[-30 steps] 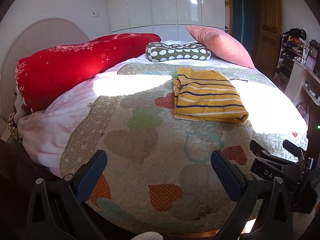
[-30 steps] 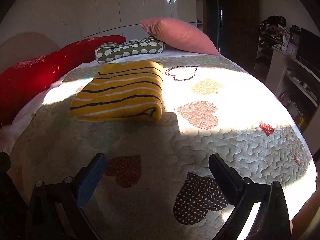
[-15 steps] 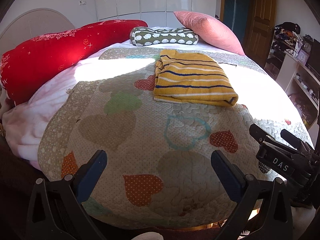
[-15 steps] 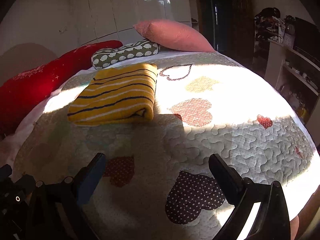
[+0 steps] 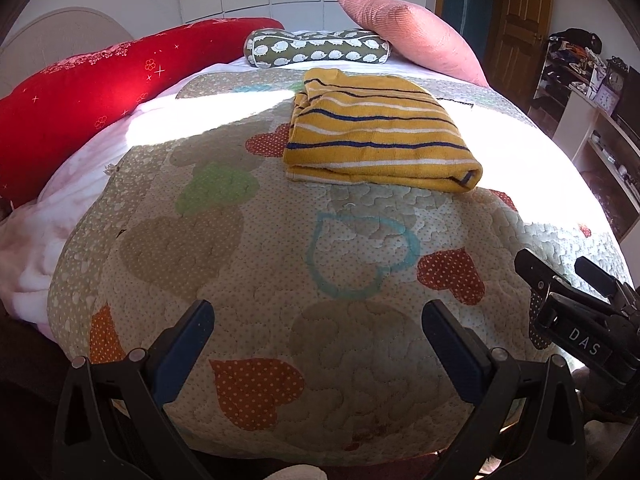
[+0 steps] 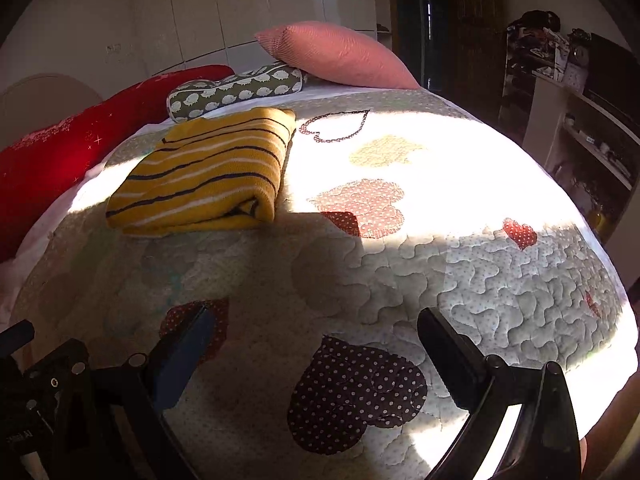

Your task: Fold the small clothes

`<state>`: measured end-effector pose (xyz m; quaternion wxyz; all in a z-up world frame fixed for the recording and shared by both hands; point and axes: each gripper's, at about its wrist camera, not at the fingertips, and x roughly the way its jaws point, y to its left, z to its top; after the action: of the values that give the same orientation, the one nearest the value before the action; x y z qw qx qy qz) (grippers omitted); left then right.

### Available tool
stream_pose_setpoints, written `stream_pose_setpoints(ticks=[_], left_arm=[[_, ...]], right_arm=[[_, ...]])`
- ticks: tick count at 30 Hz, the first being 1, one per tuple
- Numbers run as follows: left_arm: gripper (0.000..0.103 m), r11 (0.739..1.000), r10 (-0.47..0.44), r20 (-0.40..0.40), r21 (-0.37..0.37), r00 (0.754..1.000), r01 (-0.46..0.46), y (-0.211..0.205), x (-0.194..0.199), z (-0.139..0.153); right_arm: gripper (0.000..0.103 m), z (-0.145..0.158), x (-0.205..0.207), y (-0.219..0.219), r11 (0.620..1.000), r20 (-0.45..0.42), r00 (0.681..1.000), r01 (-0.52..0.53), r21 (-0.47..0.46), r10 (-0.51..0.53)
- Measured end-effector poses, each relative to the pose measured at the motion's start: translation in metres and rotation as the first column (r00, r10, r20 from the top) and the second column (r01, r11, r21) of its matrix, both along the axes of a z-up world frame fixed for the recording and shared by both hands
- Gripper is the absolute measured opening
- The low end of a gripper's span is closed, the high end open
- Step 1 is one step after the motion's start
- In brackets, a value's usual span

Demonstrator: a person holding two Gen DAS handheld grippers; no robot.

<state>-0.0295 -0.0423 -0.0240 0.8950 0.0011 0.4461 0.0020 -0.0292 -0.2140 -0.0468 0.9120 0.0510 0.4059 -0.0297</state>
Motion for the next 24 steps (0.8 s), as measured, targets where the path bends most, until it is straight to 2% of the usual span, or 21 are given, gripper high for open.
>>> stream_pose_setpoints(ticks=[10,24], left_arm=[[0.103,0.998,0.038,-0.015,-0.054,0.999,-0.038,0.019,0.004,-0.006],[0.103,0.994,0.084,-0.014,-0.063,0.996,-0.085,0.038,0.011,-0.005]], right_arm=[[0.103,0.001,0.005,0.021,0.996,-0.013,0.999,-0.050,-0.068,0.049],[0.103,0.008,0.018,0.047,0.986,-0.015,0.992,-0.127,-0.110,0.126]])
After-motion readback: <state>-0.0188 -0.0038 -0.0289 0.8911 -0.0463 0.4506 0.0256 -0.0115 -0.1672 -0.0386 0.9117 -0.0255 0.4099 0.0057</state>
